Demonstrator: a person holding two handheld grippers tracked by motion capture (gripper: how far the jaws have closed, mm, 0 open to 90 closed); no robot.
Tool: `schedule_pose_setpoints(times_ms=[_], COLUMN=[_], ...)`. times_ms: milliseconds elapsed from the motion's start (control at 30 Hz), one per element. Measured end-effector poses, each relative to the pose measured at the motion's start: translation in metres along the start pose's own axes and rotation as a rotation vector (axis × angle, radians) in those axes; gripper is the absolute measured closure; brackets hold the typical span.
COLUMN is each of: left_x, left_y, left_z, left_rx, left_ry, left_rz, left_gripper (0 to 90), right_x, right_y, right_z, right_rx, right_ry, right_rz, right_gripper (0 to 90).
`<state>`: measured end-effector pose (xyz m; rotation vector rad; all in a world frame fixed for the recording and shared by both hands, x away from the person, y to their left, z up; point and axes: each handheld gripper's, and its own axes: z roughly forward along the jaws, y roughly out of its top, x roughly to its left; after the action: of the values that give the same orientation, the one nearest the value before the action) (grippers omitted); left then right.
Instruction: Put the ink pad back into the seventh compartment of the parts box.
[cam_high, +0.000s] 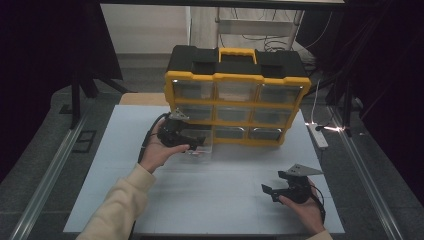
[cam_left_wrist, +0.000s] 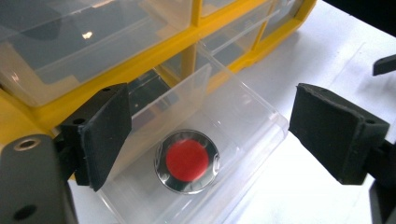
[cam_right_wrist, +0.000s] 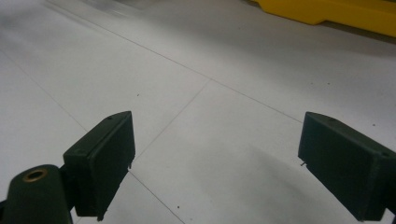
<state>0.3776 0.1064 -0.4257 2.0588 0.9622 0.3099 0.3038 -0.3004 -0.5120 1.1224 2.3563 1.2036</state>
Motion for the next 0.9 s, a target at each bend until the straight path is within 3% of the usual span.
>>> schedule_pose_setpoints(times_ms=[533,733,900], left_x=[-0.015,-0.017,-0.016], left_y=[-0.023,-0.039,-0.057], left_z=[-0.033,-0.047,-0.058], left_rx=[-0.022,-0.03,-0.046], left_ry=[-0.013,-0.018,0.01], left_rz=[0.024,0.027,0.024], left_gripper=[15.0,15.1,15.4], right_x=[0.002,0.002,0.004], right_y=[0.001,0.0,0.001], right_z=[0.0,-0.002,-0.003], right_rx=[-0.002,-0.003,-0.001], right_ry=[0.002,-0.004,-0.007], right_rz=[-0.009,-0.006,-0.015], right_gripper=[11.1,11.1,11.2])
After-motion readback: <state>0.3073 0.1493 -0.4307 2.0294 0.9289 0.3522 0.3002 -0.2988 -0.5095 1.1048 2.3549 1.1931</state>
